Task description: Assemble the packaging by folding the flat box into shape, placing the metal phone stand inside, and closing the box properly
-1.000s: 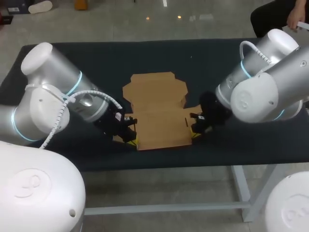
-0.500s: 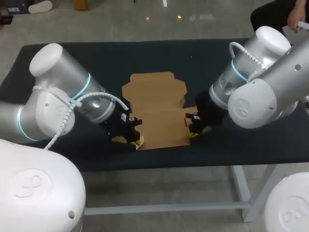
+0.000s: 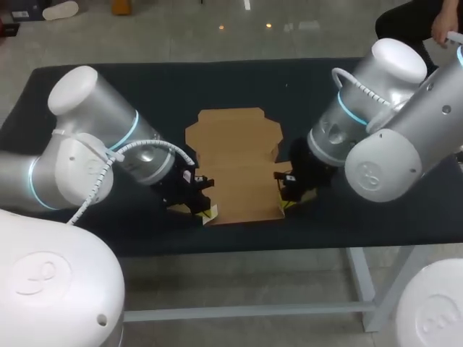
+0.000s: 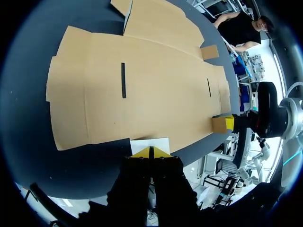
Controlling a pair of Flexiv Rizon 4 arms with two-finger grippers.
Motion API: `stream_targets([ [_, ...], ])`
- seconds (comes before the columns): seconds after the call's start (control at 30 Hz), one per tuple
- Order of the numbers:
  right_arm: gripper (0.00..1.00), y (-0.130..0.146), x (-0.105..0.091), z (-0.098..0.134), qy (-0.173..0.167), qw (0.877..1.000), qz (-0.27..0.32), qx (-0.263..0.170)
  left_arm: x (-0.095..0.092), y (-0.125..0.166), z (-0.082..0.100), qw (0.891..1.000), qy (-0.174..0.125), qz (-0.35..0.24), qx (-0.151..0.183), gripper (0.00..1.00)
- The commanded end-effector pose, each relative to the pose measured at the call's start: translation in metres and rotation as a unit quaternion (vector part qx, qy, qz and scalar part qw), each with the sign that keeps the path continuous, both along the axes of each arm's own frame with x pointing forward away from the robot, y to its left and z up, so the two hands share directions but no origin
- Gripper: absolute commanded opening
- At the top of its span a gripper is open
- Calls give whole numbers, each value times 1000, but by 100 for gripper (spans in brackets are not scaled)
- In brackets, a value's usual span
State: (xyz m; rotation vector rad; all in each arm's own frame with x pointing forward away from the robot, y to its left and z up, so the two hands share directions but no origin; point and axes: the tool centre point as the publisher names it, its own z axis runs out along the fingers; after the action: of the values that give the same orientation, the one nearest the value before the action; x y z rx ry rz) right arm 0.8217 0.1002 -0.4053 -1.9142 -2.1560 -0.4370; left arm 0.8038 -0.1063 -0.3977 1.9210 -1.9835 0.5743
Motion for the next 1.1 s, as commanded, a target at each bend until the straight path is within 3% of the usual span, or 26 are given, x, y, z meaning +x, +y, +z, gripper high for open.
stream_targets([
  [0.03, 0, 6, -2, -5, -4, 1000, -1, -7, 1, -4, -3, 1000, 1, 1, 4, 0],
  [0.6, 0, 16, -3, -17, -3, 1000, 9, -18, 1, -8, -9, 1000, -1, 11, 14, 0],
  [0.83, 0, 16, -3, -20, -2, 1000, 6, -23, -1, -12, -12, 999, -16, 22, 19, 0],
  [1.1, 0, 17, -3, -24, -2, 999, 0, -34, -5, -17, -13, 997, -42, 40, 48, 0],
])
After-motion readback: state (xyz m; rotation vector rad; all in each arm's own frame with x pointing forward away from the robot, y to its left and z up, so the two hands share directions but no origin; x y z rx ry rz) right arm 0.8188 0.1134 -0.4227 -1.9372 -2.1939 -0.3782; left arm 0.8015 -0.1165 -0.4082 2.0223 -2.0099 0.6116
